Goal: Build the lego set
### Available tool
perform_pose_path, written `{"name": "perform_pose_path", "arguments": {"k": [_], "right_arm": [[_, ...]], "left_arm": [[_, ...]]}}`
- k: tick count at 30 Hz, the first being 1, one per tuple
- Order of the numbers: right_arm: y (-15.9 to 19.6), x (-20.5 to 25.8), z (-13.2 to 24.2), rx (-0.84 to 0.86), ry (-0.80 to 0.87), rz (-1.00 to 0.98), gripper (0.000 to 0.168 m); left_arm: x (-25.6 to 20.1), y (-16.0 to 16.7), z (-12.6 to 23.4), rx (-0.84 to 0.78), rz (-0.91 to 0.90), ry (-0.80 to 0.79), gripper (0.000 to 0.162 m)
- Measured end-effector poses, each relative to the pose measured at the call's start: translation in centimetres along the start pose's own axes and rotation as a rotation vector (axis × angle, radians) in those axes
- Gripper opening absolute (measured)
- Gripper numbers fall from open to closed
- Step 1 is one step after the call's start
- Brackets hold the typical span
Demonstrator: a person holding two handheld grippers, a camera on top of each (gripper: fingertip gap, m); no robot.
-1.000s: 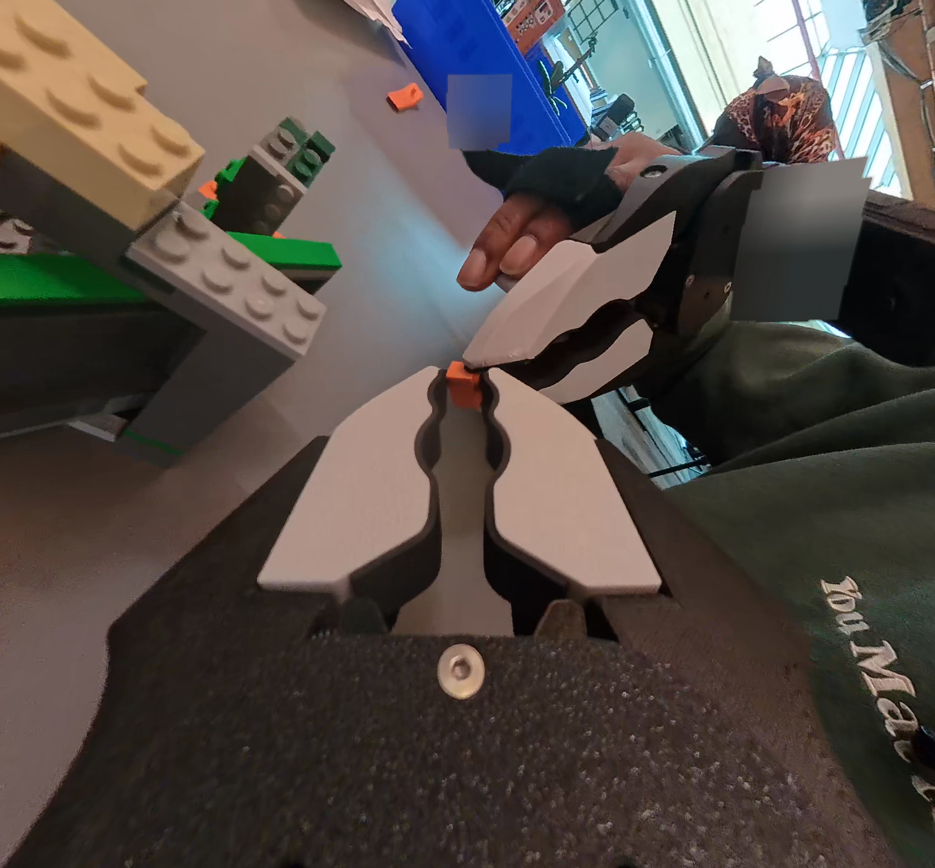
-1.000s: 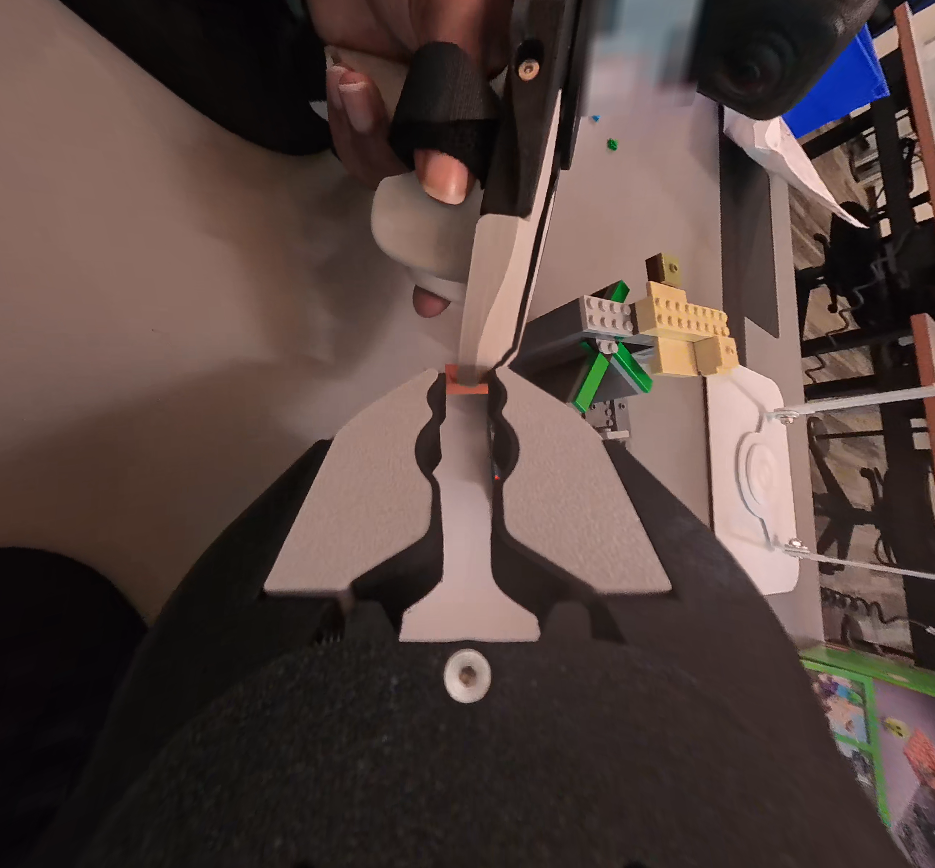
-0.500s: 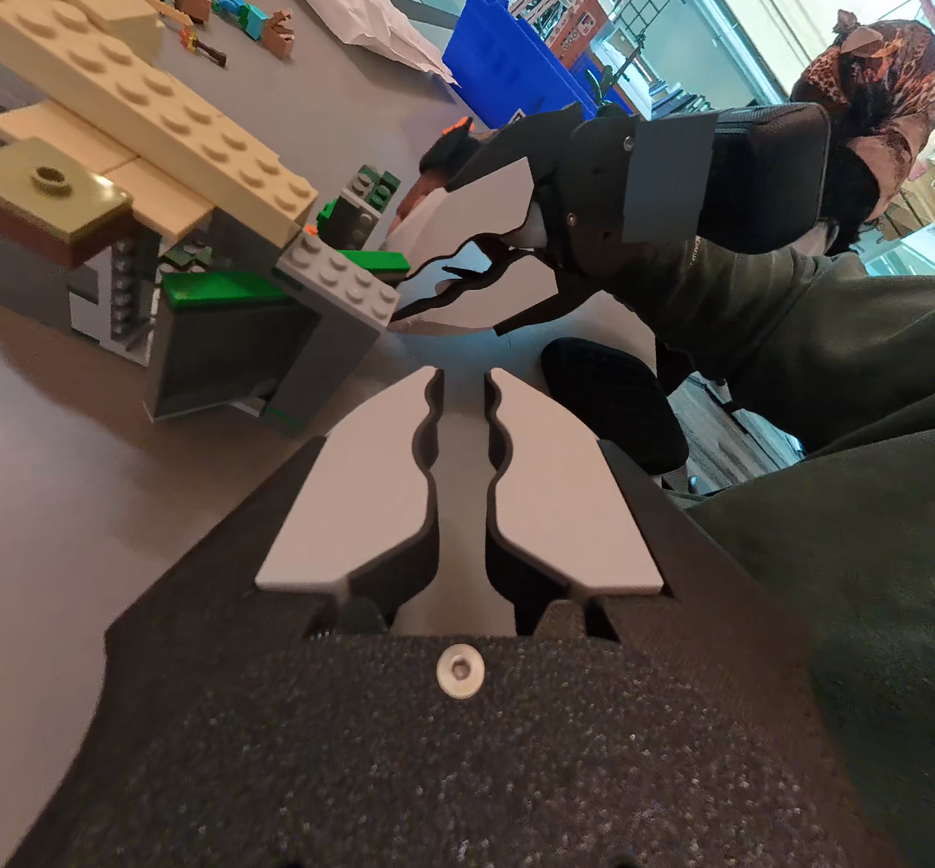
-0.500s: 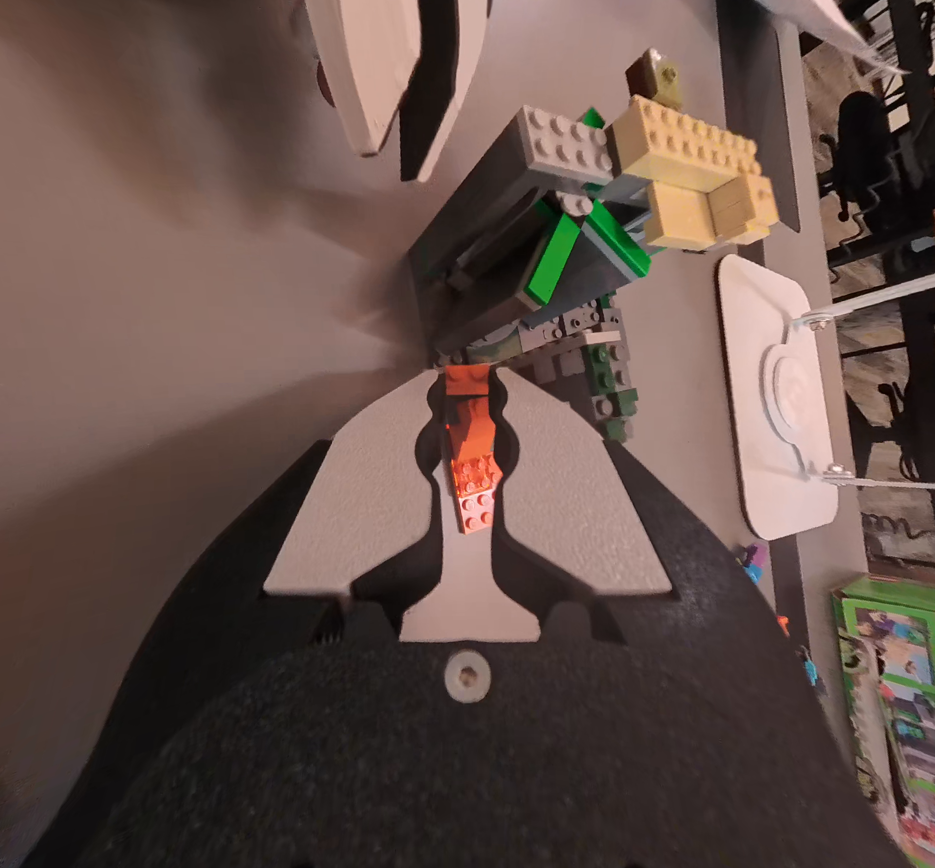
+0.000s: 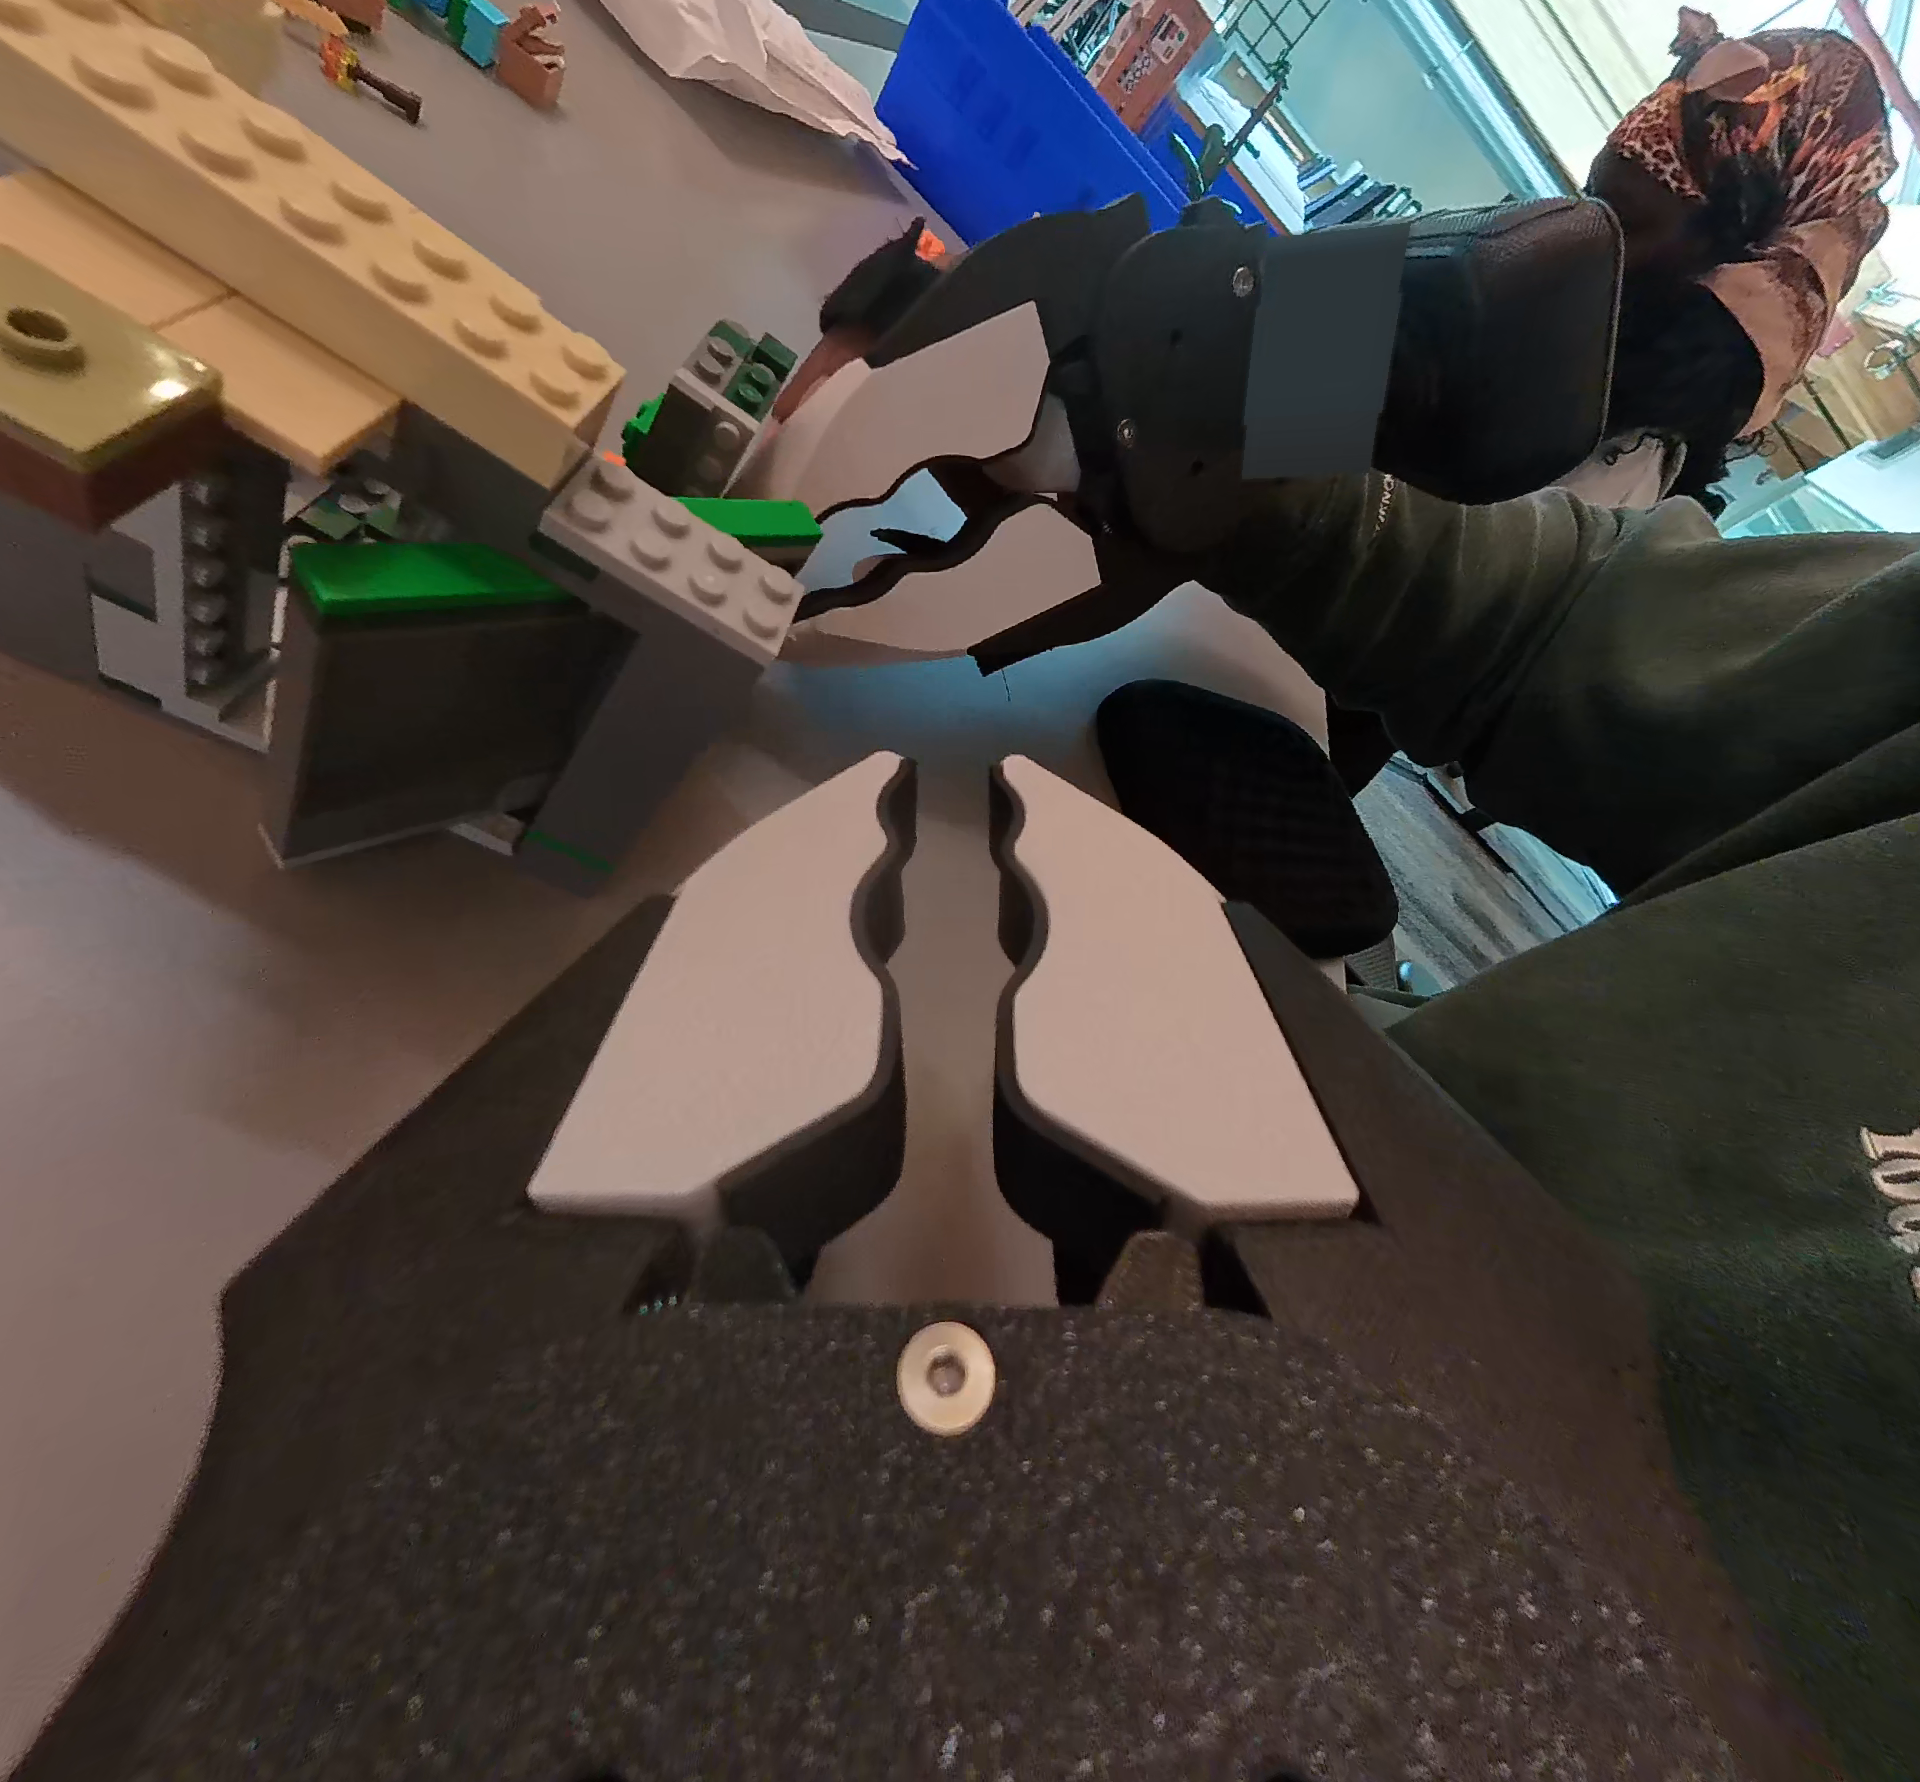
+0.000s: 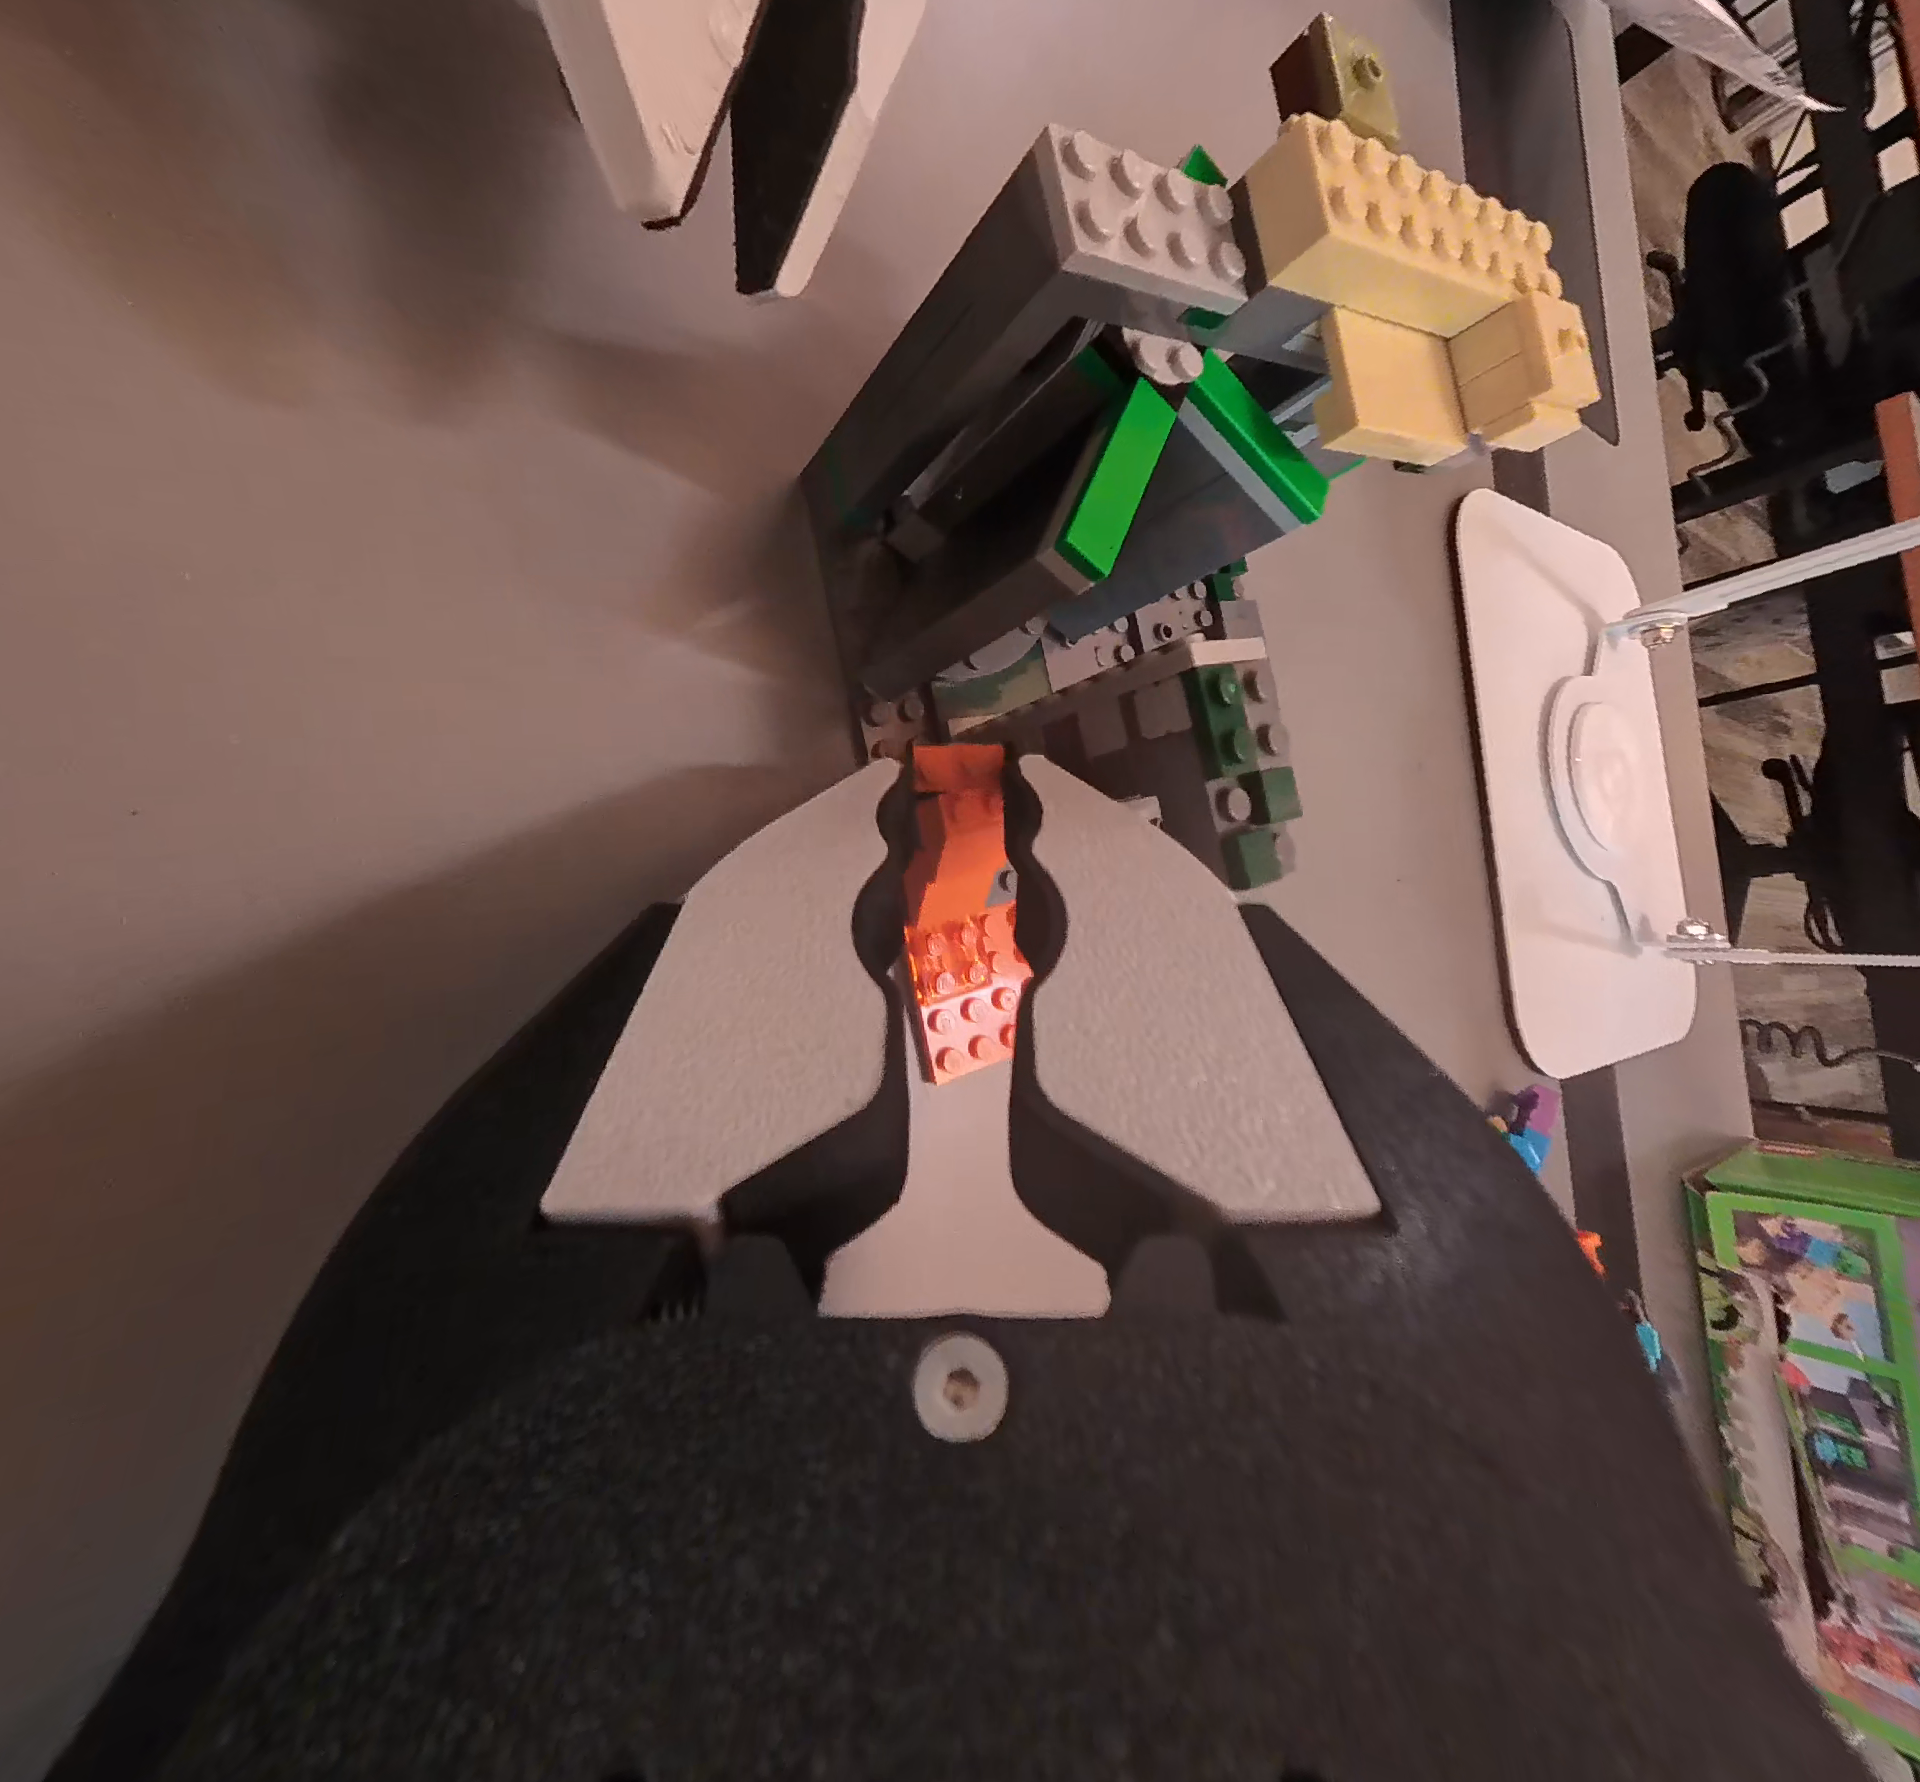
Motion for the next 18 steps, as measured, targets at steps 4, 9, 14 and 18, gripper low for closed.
{"name": "perform_pose_path", "arguments": {"k": [4,9,14,18], "right_arm": [[-0.12,-0.05,0.07,0.012,0.007,-0.007,0.016],[-0.29,-0.12,0.11,0.038,0.008,-0.015,0.016],[-0.22,-0.05,0.08,0.059,0.000,-0.025,0.016],[-0.15,-0.05,0.08,0.085,-0.001,-0.025,0.016]], "left_arm": [[-0.07,0.13,-0.12,0.005,-0.002,0.003,0.013],[-0.17,0.22,-0.18,0.008,-0.003,0.007,0.013],[-0.28,0.22,-0.13,0.005,-0.007,0.011,0.013],[-0.30,0.27,-0.14,0.006,-0.007,0.014,0.012]]}}
Point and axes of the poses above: each gripper's, where its closed fingertips meet, z back along the fingers, y out of its underside, x = y × z across the jaws, the point moved 2 cm from there along z, back along the fingers, and after that the axes turned 4 degrees about x, right-handed, at the moved point
